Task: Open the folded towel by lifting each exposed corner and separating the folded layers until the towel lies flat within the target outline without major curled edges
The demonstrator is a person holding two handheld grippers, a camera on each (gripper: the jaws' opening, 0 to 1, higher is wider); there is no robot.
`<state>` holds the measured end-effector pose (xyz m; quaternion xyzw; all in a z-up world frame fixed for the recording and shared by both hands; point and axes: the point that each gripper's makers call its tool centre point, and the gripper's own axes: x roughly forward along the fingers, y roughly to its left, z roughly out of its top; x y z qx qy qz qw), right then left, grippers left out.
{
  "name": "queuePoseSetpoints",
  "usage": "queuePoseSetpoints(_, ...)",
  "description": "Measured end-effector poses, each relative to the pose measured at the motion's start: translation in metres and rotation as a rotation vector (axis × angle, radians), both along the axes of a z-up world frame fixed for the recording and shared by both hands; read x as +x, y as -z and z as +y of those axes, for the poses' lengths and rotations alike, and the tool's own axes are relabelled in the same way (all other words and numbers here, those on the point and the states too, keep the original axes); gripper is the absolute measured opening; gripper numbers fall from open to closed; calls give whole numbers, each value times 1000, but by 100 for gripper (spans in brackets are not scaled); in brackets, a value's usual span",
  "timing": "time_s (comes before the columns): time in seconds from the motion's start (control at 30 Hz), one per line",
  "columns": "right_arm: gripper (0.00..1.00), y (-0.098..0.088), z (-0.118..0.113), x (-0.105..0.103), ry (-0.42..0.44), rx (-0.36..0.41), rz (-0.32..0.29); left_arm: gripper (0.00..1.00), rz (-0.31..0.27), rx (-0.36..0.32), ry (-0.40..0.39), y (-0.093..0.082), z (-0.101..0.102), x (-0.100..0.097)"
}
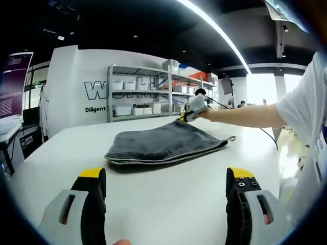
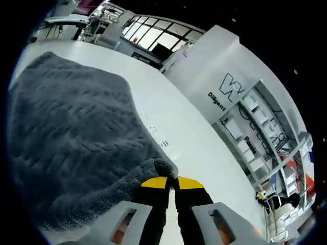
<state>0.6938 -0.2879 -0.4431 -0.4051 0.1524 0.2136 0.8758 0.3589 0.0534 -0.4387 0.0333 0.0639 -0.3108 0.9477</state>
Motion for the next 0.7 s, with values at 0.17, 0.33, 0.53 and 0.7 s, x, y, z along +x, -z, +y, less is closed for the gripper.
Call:
queuePoseSetpoints(0.17, 1, 5, -2, 11, -2, -62, 0, 96, 6, 6, 1, 3, -2, 1)
queuePoseSetpoints(0.33, 1, 8, -3, 22, 7, -76, 2, 96, 6, 7, 8, 4, -4, 0)
queuePoseSetpoints(0.53, 1, 14, -5, 26, 23, -84, 12, 96, 9, 16, 4, 7, -4, 1)
queuePoseSetpoints(0.7, 2, 17, -9, 25, 39, -78, 28, 96, 7, 12, 5, 6, -5, 1)
